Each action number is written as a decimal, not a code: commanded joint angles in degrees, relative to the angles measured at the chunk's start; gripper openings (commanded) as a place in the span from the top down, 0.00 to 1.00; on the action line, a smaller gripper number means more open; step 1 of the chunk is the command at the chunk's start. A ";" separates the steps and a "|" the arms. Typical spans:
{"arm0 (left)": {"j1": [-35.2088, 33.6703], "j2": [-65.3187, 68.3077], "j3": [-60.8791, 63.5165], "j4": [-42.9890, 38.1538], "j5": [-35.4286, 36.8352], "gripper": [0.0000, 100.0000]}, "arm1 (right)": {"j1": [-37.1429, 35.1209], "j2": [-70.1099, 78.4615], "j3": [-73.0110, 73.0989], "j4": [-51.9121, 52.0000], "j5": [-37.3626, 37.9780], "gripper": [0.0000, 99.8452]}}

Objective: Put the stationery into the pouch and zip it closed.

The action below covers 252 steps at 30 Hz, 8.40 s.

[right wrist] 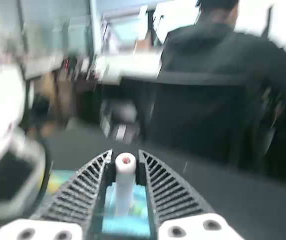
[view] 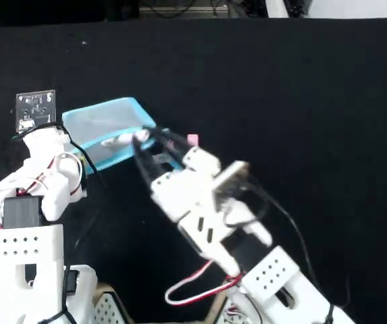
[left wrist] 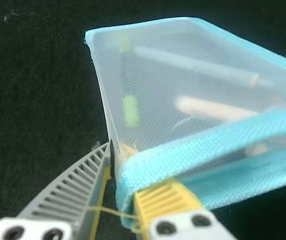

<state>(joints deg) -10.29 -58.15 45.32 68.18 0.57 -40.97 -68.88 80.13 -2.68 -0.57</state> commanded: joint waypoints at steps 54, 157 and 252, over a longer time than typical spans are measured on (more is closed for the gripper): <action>0.40 -0.70 -1.01 0.00 0.62 0.97 | 27.52 54.81 -35.12 59.16 29.98 0.82; 0.40 -0.70 -1.01 0.00 0.53 0.97 | -4.57 -1.36 -9.89 -0.62 0.53 0.99; -1.80 -0.62 -1.10 -0.09 0.62 0.97 | 0.18 15.52 -26.42 91.34 59.96 0.79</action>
<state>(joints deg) -11.34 -58.07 45.41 68.26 0.57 -41.67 -58.33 53.14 88.04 52.44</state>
